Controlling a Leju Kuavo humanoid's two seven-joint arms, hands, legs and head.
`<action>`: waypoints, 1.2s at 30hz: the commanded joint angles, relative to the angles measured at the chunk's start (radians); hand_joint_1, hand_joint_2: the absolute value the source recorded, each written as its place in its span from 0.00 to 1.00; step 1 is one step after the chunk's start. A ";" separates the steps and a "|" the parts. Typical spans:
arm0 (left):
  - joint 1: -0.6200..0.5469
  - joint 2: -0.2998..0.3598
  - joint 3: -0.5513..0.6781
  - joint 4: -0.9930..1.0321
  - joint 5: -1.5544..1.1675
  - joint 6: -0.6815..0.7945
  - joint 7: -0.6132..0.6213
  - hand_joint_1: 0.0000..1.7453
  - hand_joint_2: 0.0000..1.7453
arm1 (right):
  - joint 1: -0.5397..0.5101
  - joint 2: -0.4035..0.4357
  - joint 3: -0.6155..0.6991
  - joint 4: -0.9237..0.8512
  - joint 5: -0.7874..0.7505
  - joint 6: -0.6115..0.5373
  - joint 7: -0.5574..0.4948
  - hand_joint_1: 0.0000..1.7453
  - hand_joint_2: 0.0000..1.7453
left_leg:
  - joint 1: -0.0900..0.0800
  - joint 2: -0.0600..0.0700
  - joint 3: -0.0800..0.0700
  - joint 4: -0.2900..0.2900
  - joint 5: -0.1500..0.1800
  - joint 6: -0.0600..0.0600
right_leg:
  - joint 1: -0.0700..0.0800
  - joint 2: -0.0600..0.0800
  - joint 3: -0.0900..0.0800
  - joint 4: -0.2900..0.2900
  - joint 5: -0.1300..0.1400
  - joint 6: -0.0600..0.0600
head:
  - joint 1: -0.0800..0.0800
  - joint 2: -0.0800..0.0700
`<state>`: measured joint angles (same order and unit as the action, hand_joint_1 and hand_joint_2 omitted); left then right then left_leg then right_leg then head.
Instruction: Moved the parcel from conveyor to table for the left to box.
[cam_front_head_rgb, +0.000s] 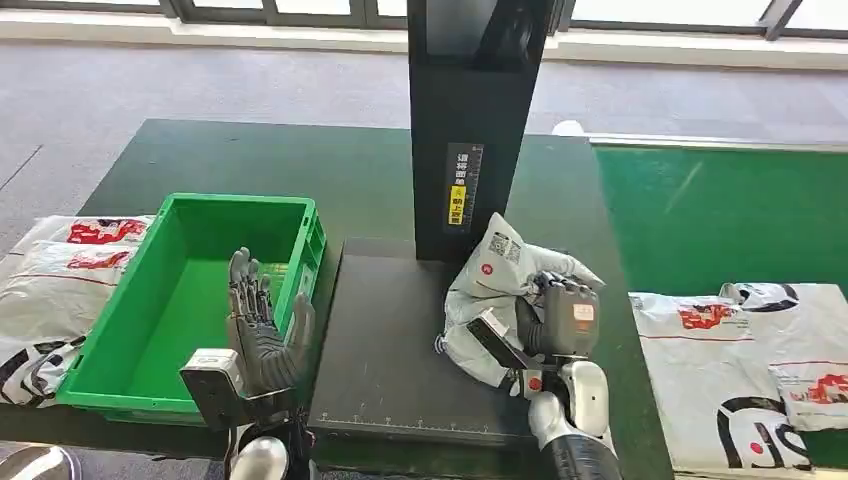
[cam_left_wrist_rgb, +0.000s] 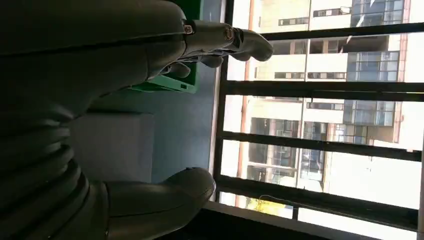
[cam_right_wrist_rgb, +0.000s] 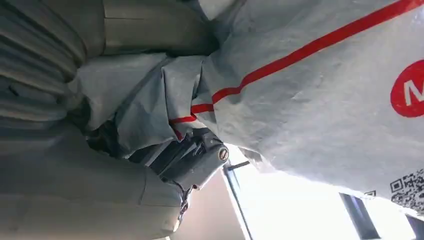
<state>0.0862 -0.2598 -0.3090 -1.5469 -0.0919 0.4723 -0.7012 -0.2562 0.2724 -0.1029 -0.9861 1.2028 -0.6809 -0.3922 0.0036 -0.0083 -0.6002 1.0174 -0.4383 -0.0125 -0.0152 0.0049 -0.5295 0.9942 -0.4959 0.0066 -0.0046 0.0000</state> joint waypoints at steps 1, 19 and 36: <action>0.003 -0.037 0.023 0.036 -0.003 -0.014 0.003 0.00 1.00 | -0.001 0.008 0.122 0.009 -0.016 0.043 -0.013 1.00 1.00 | 0.000 0.003 0.003 -0.003 0.000 0.000 | 0.000 0.001 0.002 -0.003 0.000 -0.001 | 0.000 0.000; -0.008 -0.040 0.019 0.057 -0.002 -0.034 0.003 0.00 1.00 | -0.033 0.023 0.181 0.078 -0.046 0.075 -0.030 1.00 1.00 | 0.000 0.001 0.001 -0.001 0.000 0.000 | 0.000 0.000 0.000 -0.001 0.000 -0.001 | 0.000 0.000; -0.012 -0.046 0.016 0.070 -0.004 -0.022 0.003 0.00 1.00 | -0.015 0.014 0.227 0.092 -0.078 0.063 -0.025 0.00 1.00 | 0.000 0.000 0.001 -0.002 0.000 0.000 | 0.000 -0.001 0.001 -0.002 0.000 -0.001 | 0.000 0.000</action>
<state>0.0852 -0.2602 -0.3090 -1.5404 -0.0946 0.4425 -0.7012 -0.2518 0.3044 0.0740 -0.9304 1.1464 -0.6287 -0.4276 0.0036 -0.0082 -0.6008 1.0174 -0.4384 -0.0126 -0.0152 0.0049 -0.5305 0.9941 -0.4961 0.0064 -0.0046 -0.0004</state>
